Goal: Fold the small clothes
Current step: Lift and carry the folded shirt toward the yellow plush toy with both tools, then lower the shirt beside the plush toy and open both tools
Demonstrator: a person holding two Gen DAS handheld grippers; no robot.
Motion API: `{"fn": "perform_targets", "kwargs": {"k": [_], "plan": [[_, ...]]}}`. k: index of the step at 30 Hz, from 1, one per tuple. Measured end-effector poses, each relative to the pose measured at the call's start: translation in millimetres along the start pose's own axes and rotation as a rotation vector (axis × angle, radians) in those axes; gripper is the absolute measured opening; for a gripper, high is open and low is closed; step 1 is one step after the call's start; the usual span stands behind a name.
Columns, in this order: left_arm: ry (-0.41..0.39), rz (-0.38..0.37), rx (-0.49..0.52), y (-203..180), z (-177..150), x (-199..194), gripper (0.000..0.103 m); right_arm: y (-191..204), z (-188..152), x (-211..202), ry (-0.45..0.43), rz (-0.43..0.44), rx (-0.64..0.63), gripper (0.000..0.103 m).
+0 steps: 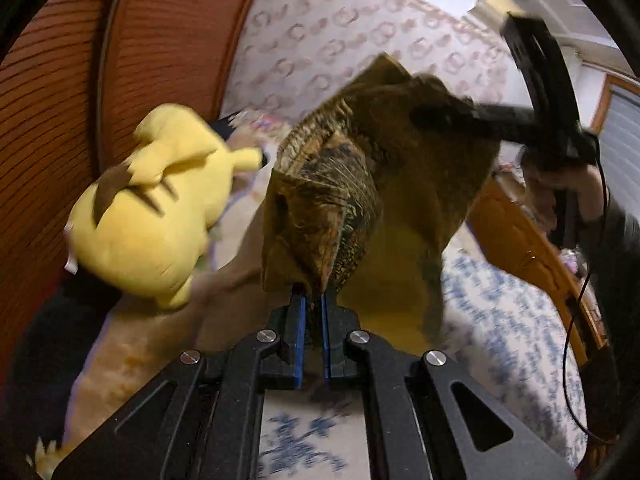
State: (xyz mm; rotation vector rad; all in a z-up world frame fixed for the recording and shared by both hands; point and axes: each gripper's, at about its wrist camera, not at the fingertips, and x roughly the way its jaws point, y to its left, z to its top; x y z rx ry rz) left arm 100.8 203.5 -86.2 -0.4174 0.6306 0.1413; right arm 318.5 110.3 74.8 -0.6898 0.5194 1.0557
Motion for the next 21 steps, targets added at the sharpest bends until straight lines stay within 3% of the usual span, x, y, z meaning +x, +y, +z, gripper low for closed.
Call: {"fn": "perform_targets", "kwargs": {"k": [4,6,9,12,15,21], "plan": [[0.026,0.013,-0.012,11.5,-9.2,7.6,0.007,-5.1,7.9,29.2,-0.001,0.013,0.043,0.03],[0.033,0.016,-0.017,16.1,-12.2,8.3,0.007,-13.0,10.0,29.0,-0.013,0.006,0.088,0.045],[0.033,0.03,-0.005,18.2,-14.5,6.9,0.007,-22.3,6.7,18.6,-0.075,-0.047,0.122,0.054],[0.03,0.045,0.011,15.0,-15.3,4.4,0.007,-28.3,-7.2,13.0,-0.099,-0.096,0.16,0.056],[0.028,0.053,0.023,12.4,-14.7,4.2,0.007,-25.5,-34.4,16.4,-0.082,-0.031,0.201,0.056],[0.038,0.067,0.042,11.2,-12.3,3.3,0.009,-13.3,-66.7,83.2,0.055,0.059,0.278,0.049]]}}
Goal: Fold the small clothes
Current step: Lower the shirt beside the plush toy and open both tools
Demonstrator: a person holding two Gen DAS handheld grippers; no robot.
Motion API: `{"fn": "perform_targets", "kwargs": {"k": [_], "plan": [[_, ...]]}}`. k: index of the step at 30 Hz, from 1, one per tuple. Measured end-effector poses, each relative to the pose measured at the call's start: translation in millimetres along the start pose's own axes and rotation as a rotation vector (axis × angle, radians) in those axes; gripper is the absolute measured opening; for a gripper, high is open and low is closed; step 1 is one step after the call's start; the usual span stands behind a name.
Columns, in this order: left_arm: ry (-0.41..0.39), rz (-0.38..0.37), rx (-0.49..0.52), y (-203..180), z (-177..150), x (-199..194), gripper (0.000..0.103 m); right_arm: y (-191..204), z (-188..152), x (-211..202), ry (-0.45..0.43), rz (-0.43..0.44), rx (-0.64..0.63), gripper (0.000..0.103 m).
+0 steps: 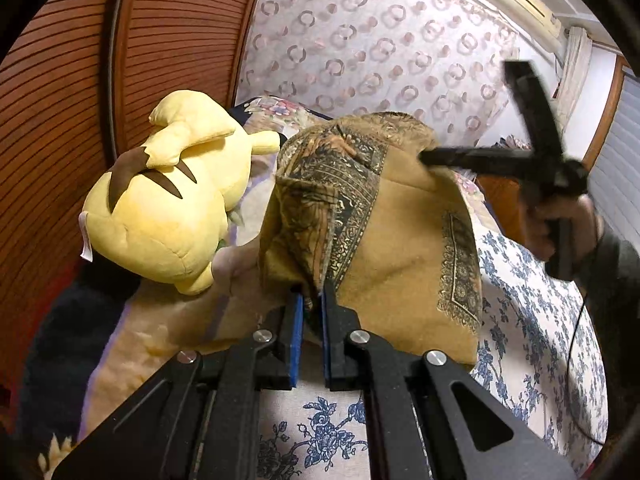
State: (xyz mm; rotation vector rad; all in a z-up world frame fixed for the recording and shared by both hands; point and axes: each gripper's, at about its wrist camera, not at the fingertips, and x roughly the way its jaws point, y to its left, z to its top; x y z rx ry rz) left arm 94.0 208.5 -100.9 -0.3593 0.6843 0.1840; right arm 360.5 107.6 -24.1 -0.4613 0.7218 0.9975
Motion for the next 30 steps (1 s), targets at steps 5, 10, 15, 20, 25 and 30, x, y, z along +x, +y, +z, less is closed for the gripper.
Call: {"fn": "perform_targets", "kwargs": {"k": [5,10,15,20,25,30], "plan": [[-0.029,0.048,0.07,-11.2,0.8,-15.0,0.026,-1.8,-0.9,29.5,-0.026,-0.023,0.066,0.049],[-0.083,0.071,0.157,-31.6,3.9,-34.6,0.05,11.5,-21.3,-5.9,-0.089,-0.038,0.098,0.05],[-0.13,0.046,0.222,-59.5,6.3,-48.1,0.074,29.9,-66.5,-59.6,-0.156,-0.081,0.113,0.05],[-0.168,0.005,0.266,-90.7,8.0,-60.5,0.081,45.9,-106.9,-106.1,-0.213,-0.139,0.159,0.05],[-0.182,-0.024,0.317,-126.5,1.0,-67.0,0.081,64.8,-144.6,-151.2,-0.24,-0.206,0.21,0.061],[-0.172,-0.061,0.352,-160.1,-11.0,-71.5,0.081,89.0,-185.4,-189.9,-0.251,-0.283,0.256,0.075]]}}
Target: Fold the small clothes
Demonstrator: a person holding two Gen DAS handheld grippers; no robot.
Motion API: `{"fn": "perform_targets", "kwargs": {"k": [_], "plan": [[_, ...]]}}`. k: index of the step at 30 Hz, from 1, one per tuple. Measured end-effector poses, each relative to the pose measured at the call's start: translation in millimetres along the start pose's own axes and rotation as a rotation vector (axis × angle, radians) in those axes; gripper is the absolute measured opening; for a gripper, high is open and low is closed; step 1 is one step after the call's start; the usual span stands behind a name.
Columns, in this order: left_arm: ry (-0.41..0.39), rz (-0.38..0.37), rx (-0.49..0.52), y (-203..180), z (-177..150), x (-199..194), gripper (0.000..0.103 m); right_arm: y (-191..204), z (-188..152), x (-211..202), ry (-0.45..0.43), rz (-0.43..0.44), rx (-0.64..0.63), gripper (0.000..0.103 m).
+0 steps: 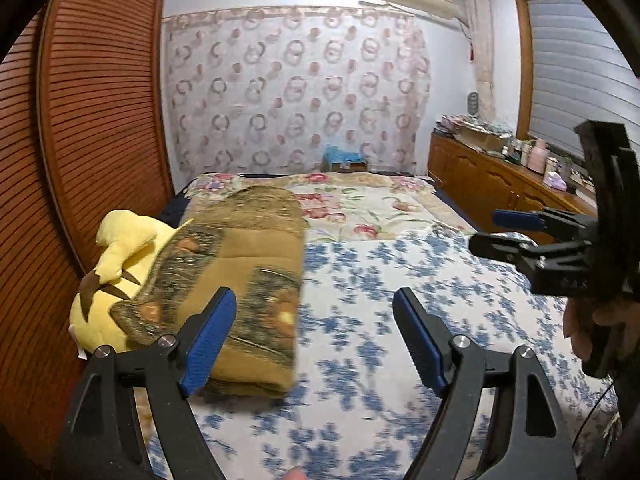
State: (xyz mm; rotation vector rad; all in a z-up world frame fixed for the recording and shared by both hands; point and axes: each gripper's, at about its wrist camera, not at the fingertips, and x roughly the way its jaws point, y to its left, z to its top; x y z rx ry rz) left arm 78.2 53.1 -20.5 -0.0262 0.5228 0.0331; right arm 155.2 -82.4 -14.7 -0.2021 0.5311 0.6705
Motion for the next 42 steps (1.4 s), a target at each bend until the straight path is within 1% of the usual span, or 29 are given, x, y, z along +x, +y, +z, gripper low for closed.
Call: {"fn": "perform_targets", "kwargs": {"k": [3,5,8,11,15,19,24,29,32,42], "plan": [[0.006,-0.035,0.019,-21.4,-0.6,-4.4,0.081,-2.9,-18.8,-28.3,-0.001,-0.066,0.043,0.076],[0.003,-0.052,0.029,-34.9,0.1,-8.0,0.081,-5.0,-30.5,-52.0,-0.02,-0.094,0.078,0.076],[0.0,-0.081,0.033,-51.2,3.3,-12.5,0.081,-8.6,-44.4,-80.6,-0.052,-0.159,0.122,0.076],[-0.019,-0.103,0.05,-68.2,8.9,-20.1,0.081,-5.4,-55.7,-109.8,-0.084,-0.225,0.14,0.076],[-0.05,-0.113,0.048,-83.3,15.5,-29.9,0.081,-0.8,-59.3,-138.8,-0.129,-0.245,0.171,0.076],[-0.072,-0.121,0.07,-94.5,21.2,-39.7,0.081,11.1,-61.5,-164.2,-0.18,-0.271,0.187,0.076],[-0.11,-0.094,0.064,-97.9,28.5,-53.3,0.081,24.4,-70.2,-179.1,-0.226,-0.288,0.203,0.076],[-0.129,-0.062,0.062,-97.4,29.8,-57.7,0.081,21.1,-83.0,-168.5,-0.228,-0.294,0.206,0.076],[-0.125,-0.061,0.046,-92.5,29.8,-56.6,0.081,16.6,-82.1,-160.6,-0.227,-0.298,0.206,0.076],[-0.123,-0.048,0.038,-87.9,26.7,-56.5,0.081,7.4,-83.5,-162.6,-0.226,-0.29,0.205,0.076]]}}
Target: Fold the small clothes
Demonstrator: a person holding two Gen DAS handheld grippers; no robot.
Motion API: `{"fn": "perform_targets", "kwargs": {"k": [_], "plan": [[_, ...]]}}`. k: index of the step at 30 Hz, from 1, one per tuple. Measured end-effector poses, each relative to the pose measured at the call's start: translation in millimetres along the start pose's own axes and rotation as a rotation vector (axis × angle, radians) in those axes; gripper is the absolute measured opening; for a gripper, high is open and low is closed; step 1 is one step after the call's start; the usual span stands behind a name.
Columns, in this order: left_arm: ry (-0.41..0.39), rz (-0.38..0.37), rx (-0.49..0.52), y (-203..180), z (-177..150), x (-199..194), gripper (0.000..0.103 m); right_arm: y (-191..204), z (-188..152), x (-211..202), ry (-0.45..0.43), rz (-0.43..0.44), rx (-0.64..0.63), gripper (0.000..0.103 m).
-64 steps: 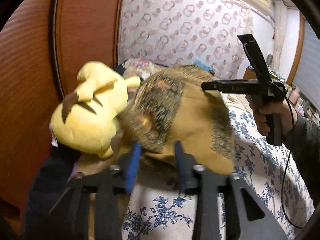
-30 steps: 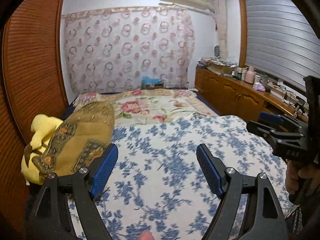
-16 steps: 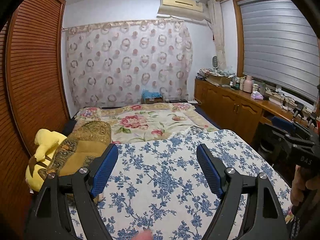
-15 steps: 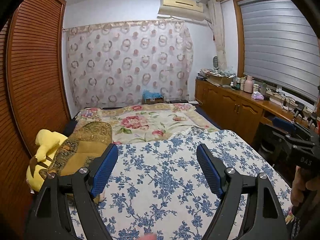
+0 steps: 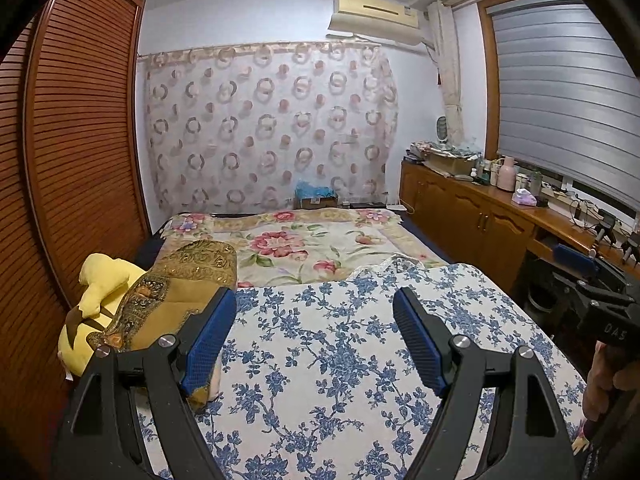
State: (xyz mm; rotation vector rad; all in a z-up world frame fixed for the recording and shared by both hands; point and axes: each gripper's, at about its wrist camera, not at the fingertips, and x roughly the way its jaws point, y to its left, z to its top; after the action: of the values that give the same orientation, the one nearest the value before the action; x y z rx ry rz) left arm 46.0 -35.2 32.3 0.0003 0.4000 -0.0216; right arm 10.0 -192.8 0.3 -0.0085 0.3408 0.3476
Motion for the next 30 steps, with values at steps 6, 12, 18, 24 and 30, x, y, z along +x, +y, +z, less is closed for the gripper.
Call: {"fn": "perform_targets", "kwargs": {"k": [6,12,18,24,30], "plan": [[0.0,0.001,-0.005,3.0,-1.0,-0.2,0.081,-5.5,0.2,1.6,0.004,0.004,0.0,0.076],[-0.001,0.0,-0.006,4.3,-1.7,-0.7,0.081,-9.1,1.0,1.5,0.003,0.008,-0.001,0.076],[0.0,0.0,-0.006,3.9,-1.9,-0.9,0.081,-12.3,1.7,2.5,0.005,0.012,0.002,0.076],[-0.002,0.0,-0.005,4.1,-2.0,-0.9,0.081,-15.4,1.5,2.1,0.003,0.012,0.002,0.076],[-0.001,-0.001,-0.007,5.0,-2.2,-0.8,0.081,-19.3,1.5,1.1,-0.003,0.014,0.002,0.076]]}}
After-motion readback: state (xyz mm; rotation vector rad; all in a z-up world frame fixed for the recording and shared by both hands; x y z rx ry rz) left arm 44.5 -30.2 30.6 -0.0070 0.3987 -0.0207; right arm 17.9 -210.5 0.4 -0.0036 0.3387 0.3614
